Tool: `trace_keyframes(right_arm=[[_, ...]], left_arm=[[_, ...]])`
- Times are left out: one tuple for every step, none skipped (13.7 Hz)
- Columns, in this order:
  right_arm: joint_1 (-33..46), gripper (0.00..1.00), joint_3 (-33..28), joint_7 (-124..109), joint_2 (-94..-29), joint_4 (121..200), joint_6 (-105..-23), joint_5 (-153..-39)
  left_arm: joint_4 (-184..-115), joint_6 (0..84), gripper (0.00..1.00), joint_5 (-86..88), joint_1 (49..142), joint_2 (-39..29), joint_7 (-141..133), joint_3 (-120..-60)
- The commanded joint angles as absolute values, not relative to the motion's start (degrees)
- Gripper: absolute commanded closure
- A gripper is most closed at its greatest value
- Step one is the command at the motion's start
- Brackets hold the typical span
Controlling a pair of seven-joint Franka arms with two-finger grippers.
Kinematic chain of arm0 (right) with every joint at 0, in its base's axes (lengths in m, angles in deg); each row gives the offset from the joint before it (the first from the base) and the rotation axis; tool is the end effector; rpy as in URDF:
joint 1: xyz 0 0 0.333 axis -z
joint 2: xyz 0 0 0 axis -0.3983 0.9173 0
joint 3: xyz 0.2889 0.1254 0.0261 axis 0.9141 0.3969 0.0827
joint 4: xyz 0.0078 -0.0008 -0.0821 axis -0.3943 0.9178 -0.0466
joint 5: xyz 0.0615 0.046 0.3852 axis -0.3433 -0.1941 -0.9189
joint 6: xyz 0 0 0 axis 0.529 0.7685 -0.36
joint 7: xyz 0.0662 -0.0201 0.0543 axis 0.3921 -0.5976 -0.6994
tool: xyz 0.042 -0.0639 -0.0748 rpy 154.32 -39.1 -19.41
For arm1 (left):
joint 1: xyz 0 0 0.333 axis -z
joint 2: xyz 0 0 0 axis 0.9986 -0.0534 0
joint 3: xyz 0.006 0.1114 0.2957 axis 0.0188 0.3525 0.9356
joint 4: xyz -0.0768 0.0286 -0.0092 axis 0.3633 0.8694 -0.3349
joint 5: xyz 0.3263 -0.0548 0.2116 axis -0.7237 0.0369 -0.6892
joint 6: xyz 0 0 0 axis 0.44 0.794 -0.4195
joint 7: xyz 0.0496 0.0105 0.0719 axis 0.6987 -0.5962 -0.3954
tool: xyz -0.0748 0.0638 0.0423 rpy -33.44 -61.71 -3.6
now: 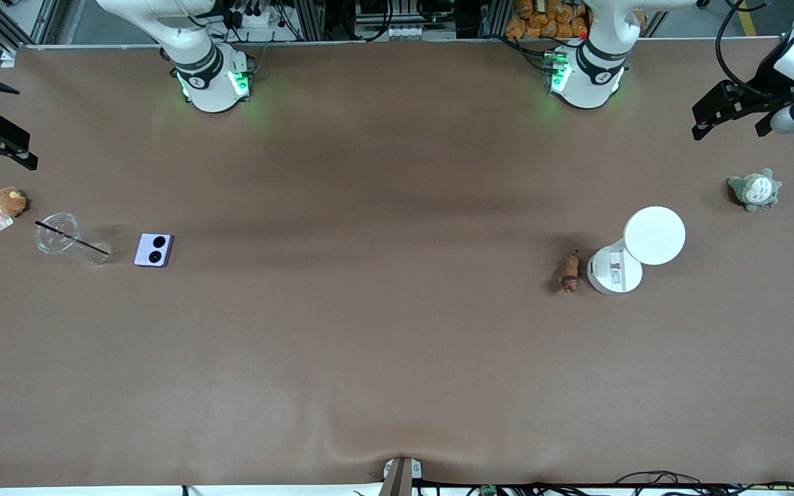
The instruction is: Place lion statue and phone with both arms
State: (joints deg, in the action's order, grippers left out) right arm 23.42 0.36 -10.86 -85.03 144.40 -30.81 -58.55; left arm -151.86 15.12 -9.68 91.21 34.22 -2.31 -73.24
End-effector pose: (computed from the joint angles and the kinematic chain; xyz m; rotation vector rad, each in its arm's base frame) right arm 0.5407 -0.0224 0.6736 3.1275 0.1731 -0.0086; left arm 0.4767 -0.0482 0.6479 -3.1057 -0.0664 -0.0567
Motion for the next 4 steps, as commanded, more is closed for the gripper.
trace_keyframes(right_arm=[[24.17,0.00,0.57,-8.60,-84.64,143.64,-29.39,-61.72],[23.91,0.00,-0.13,-8.76,-84.64,143.65,-29.48,-62.09],[23.73,0.00,-0.13,-8.42,-84.56,143.65,-29.57,-62.18],[23.82,0.00,-0.13,-8.41,-84.64,143.65,-29.48,-62.18]], left_arm=[[-149.73,13.55,0.00,-9.87,91.33,32.89,-3.27,-73.49],[-149.73,13.11,0.00,-9.78,91.34,32.89,-3.19,-73.49],[-149.73,12.59,0.00,-9.70,91.34,32.89,-2.75,-73.49],[-149.73,12.41,0.00,-9.69,91.25,32.98,-2.75,-73.49]])
